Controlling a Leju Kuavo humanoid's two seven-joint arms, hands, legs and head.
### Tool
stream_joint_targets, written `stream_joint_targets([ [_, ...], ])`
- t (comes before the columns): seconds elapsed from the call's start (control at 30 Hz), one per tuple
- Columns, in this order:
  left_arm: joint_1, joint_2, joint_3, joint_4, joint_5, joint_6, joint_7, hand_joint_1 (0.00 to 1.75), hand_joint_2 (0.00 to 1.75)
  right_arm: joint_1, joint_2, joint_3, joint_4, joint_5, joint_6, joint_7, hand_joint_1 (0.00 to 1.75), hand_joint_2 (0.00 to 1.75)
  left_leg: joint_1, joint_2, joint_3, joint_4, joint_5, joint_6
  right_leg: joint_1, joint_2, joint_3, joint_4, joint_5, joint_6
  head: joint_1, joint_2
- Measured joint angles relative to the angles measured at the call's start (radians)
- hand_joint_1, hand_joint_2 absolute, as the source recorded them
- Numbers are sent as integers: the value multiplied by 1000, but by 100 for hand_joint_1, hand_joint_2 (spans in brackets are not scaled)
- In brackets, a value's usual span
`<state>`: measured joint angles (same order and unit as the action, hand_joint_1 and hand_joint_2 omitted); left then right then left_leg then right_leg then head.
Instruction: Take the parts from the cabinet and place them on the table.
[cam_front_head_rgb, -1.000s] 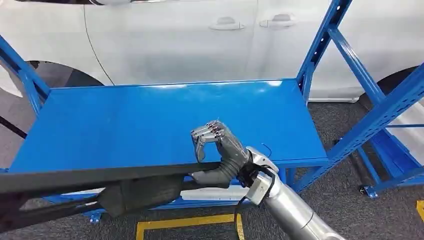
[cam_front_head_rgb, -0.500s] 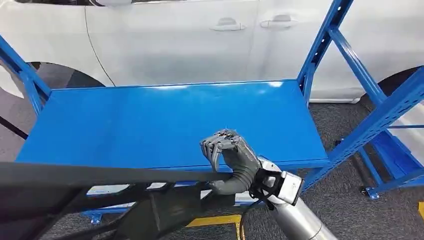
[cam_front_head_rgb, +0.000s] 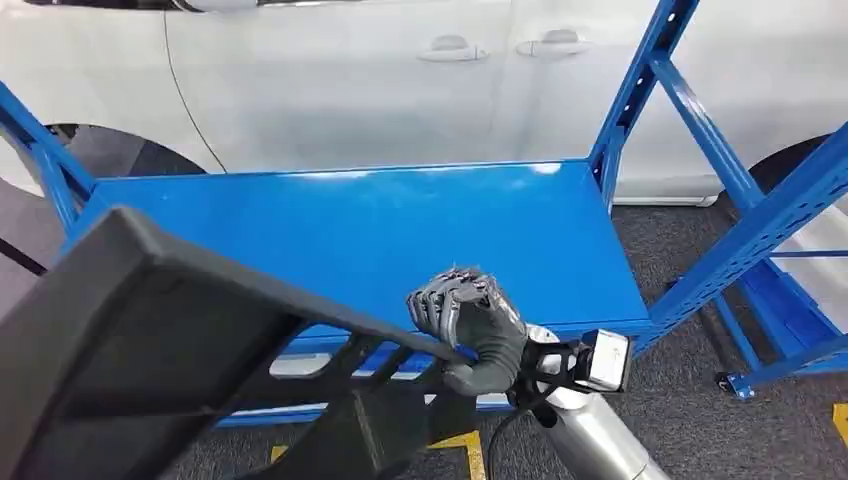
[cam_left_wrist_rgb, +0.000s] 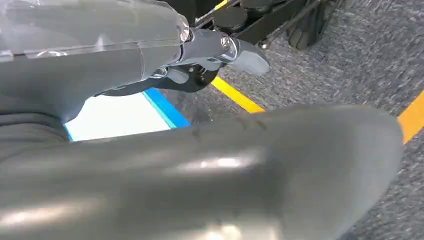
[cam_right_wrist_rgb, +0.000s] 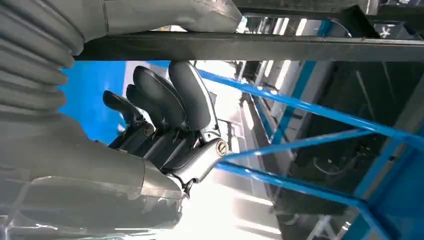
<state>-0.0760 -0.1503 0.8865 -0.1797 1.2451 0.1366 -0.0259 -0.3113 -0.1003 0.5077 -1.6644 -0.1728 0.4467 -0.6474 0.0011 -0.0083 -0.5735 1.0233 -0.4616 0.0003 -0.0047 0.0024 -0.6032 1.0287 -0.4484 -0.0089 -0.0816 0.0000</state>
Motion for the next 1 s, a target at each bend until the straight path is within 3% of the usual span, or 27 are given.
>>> stream_joint_targets([
  [0.07, 3, 0, 0, 0, 0, 1, -3, 0, 0, 8, 0, 0, -6, -11, 12, 6, 175, 175, 5, -1, 2, -9, 6, 14, 3, -1, 2, -3, 2, 12, 0, 0],
  [0.1, 1, -1, 0, 0, 0, 1, -3, 0, 0, 11, 0, 0, -8, -22, 18, 14, 175, 175, 9, 1, 7, -17, 11, 20, -4, 0, 1, 9, -9, 18, 0, 0],
  [0.13, 0, -1, 0, 0, 0, 2, -4, 0, 0, 11, 0, 0, -8, -34, 25, 19, 175, 175, 9, 2, 8, -19, 13, 25, -4, 0, -17, 46, -38, 23, 0, 0],
  [0.2, 0, -2, 0, 0, 0, 4, -4, 0, 0, 16, 0, 0, -8, -57, 34, 30, 175, 175, 8, 3, 7, -18, 13, 27, -8, 0, -91, 201, -115, 30, 0, 0],
  [0.23, 1, -1, 0, 0, 0, 5, -5, 0, 0, 20, 0, 0, -7, -62, 35, 35, 175, 175, 8, 3, 6, -18, 13, 27, -9, -1, -123, 265, -135, 33, 0, 0],
  [0.27, 2, -1, 0, 0, 0, 5, -5, 0, 0, 23, 0, 0, -7, -64, 35, 40, 175, 175, 8, 3, 6, -17, 13, 27, -11, -1, -139, 295, -135, 36, 0, 0],
  [0.3, 1, -1, 0, 0, 0, 7, -5, 0, 0, 23, 0, 0, -6, -65, 34, 44, 175, 175, 8, 2, 6, -17, 13, 27, -13, -2, -131, 276, -112, 37, 0, 0],
  [0.33, 1, -2, 0, 0, 0, 7, -5, 0, 0, 23, 1, 0, -6, -65, 33, 49, 175, 175, 9, 1, 7, -15, 12, 26, -16, -2, -101, 217, -74, 38, 0, 0],
  [0.4, 1, -2, 0, 0, 0, 8, -5, 0, 0, 23, 5, 0, -7, -66, 29, 53, 175, 175, 10, 0, 10, -12, 8, 20, -19, -3, -19, 59, 0, 35, 0, 0],
  [0.43, 1, -2, 0, 0, 0, 8, -5, 0, 0, 22, 7, 0, -7, -66, 27, 54, 175, 175, 7, -1, 8, -10, 5, 13, -17, -2, 9, 5, -10, 29, 0, 0],
  [0.5, 2, -2, 0, 0, 0, 9, -7, 0, 0, 25, 10, 0, -8, -66, 26, 54, 175, 175, 4, -1, 6, -8, 4, 0, -10, 1, 3, 3, -5, 15, 0, 0],
  [0.53, 2, -2, 0, 0, 0, 12, -10, 0, 175, 25, 10, 0, -8, -66, 26, 54, 175, 175, 4, 0, 7, -11, 5, -4, -8, 2, 3, 3, -5, 11, 0, 0],
  [0.6, 1, -1, 0, 0, 0, 15, -26, 0, 175, 29, 11, 0, -13, -63, 23, 55, 175, 175, 5, 0, 8, -11, 0, -18, -16, 1, 7, -9, 2, -5, 0, 0],
  [0.63, 1, -1, 0, 0, 0, 16, -37, 0, 175, 30, 14, 0, -15, -59, 21, 55, 175, 175, 8, 2, 1, 12, -18, -21, -16, -1, 10, -12, 3, -9, 0, 0],
  [0.67, 1, -1, 0, 0, 0, 16, -45, 0, 175, 32, 16, 0, -17, -58, 20, 55, 175, 175, 8, 2, -21, 64, -53, -23, -16, -2, 9, -12, 2, -17, 0, 0],
  [0.73, 1, 1, -2, 0, 0, 11, -57, 0, 175, 42, 18, 0, -21, -55, 15, 55, 175, 175, 9, 2, -98, 232, -132, -29, -12, -4, 8, -11, 1, -19, 0, 0],
  [0.77, 1, 1, -3, 0, 0, 8, -66, 0, 175, 48, 18, 0, -21, -50, 10, 55, 175, 175, 9, 2, -126, 294, -149, -30, -10, -5, 8, -10, 1, -20, 0, 0],
  [0.8, 1, 2, -5, -1, 0, 6, -73, 0, 175, 54, 19, 0, -21, -46, 8, 55, 175, 175, 9, 2, -132, 306, -141, -29, -9, -5, 9, -9, 0, -20, 0, 0],
  [0.83, 1, 2, -7, -3, 0, 6, -76, 0, 175, 57, 19, 0, -22, -42, 7, 56, 175, 175, 9, 2, -115, 270, -111, -26, -8, -4, 9, -8, 0, -20, 0, 0],
  [0.9, -1, 3, -11, -6, 0, 8, -80, 0, 175, 60, 22, 0, -29, -37, 7, 60, 175, 175, 8, 2, -37, 105, -23, -17, -6, -1, 10, -5, -1, -19, 0, 0],
  [0.93, -3, 4, -11, -8, 0, 7, -80, 0, 175, 60, 25, 0, -34, -37, 7, 62, 175, 175, 7, 2, 3, 20, 5, -8, -6, 0, 10, -5, -2, -16, 0, 0],
  [0.97, -5, 5, -10, -8, 0, 6, -81, 0, 175, 60, 26, 0, -36, -37, 7, 63, 175, 175, 1, 3, 14, -9, -7, -5, 3, 1, 8, 1, -4, -10, 0, 0],
  [1.0, -6, 5, -10, -8, 0, 5, -80, 0, 175, 61, 26, 0, -38, -37, 7, 65, 175, 175, 1, 2, 12, -4, -5, -2, 0, 2, 6, -2, -1, -4, 0, 0],
])
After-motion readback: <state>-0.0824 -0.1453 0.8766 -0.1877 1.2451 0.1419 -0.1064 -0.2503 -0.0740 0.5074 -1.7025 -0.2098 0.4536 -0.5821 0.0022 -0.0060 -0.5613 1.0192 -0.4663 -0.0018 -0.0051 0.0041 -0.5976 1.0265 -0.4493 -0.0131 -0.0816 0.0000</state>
